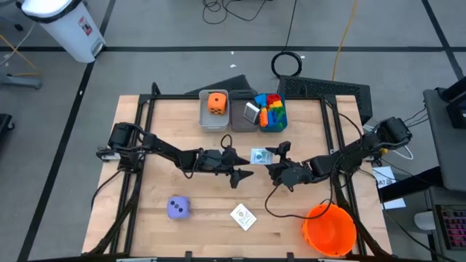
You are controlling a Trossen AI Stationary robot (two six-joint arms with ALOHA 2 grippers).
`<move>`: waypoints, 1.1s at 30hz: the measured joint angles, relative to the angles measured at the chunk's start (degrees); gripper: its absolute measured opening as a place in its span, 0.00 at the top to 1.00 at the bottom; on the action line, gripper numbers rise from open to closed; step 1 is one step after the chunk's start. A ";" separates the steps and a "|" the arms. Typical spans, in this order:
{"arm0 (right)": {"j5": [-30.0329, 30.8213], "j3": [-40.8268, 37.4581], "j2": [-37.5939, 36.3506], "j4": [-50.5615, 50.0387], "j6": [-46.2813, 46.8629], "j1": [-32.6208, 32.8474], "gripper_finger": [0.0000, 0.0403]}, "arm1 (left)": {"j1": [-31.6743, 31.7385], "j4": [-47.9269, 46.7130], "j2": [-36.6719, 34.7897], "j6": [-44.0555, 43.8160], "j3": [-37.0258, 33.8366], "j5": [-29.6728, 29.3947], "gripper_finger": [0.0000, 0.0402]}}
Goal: Pick & Place Toys
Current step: Put the blue playing cards into the black bin
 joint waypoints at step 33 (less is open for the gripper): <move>14.71 0.43 -0.07 12.28 -8.56 2.21 0.26 | 1.69 8.71 -0.32 2.13 0.28 8.19 0.30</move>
